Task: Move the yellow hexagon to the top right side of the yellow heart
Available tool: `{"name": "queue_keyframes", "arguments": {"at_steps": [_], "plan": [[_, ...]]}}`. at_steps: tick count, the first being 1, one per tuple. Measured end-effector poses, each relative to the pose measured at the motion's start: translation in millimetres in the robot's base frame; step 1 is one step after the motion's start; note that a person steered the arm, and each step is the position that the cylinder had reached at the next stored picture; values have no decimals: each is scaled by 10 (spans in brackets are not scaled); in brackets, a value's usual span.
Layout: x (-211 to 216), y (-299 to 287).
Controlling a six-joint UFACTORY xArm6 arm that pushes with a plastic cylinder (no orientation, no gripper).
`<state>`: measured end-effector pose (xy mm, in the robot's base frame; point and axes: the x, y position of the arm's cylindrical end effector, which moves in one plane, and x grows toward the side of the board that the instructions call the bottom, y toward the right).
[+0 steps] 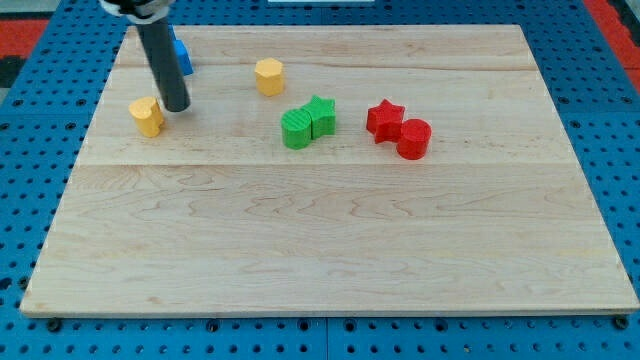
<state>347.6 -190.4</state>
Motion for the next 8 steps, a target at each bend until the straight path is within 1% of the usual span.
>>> {"name": "queue_keyframes", "arguments": {"at_steps": [1, 2, 3, 4, 5, 6, 7, 8], "plan": [[-102, -30], [184, -249], [139, 49], [-3, 905], [-11, 1560], [-355, 1689], [-767, 1542], [-159, 869]]}}
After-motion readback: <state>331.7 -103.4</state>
